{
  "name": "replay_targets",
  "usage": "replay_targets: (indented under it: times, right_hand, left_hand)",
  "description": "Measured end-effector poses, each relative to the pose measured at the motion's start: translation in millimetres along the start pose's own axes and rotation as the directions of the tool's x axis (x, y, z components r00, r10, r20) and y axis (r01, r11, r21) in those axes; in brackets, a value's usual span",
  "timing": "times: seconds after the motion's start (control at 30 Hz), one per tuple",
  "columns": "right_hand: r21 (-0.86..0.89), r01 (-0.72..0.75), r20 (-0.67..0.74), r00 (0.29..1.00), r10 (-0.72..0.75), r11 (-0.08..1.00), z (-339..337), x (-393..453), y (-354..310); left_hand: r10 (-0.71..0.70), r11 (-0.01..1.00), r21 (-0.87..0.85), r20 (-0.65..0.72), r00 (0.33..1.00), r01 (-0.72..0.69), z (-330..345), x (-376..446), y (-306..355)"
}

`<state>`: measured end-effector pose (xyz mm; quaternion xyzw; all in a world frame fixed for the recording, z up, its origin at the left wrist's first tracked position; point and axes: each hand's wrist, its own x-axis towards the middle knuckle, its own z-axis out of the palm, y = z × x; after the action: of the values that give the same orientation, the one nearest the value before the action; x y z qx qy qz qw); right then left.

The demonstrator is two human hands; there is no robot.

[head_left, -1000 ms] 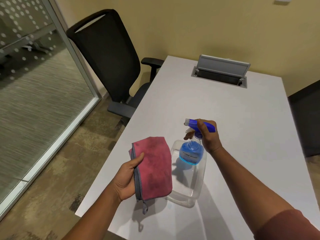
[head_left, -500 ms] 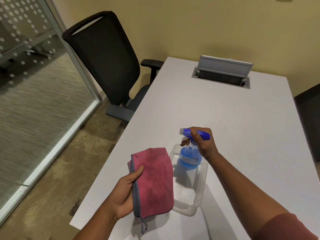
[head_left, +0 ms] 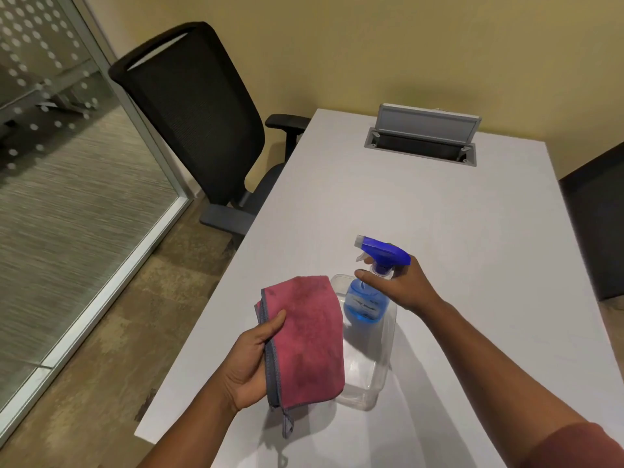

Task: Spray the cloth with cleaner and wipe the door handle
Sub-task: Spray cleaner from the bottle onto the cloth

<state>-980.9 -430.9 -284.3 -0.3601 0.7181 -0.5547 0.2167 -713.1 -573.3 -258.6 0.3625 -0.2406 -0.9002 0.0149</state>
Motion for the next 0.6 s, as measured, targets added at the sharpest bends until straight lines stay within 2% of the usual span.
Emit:
replay_targets:
  times: [0.1,0.2,0.33,0.6]
  right_hand:
    - [-0.142,-0.075,-0.020,0.997,0.072,0.987,-3,-11,6]
    - [-0.196,-0.138,-0.023,0.990,0.137,0.971,-3,-17,5]
    - [-0.278,-0.122,-0.014,0.992,0.123,0.953,2,-19,0]
    - [-0.310,-0.125,0.010,0.991,0.135,0.942,7,-16,-9]
  left_hand:
    - [0.008,1.000,0.006,-0.010,1.000,-0.008,0,-1,1]
    - [0.012,1.000,0.016,-0.014,1.000,-0.012,2,-2,1]
    - [0.019,0.999,0.028,-0.029,0.999,-0.018,2,-4,2]
    - [0.024,0.999,0.029,0.014,1.000,-0.024,0,-5,5]
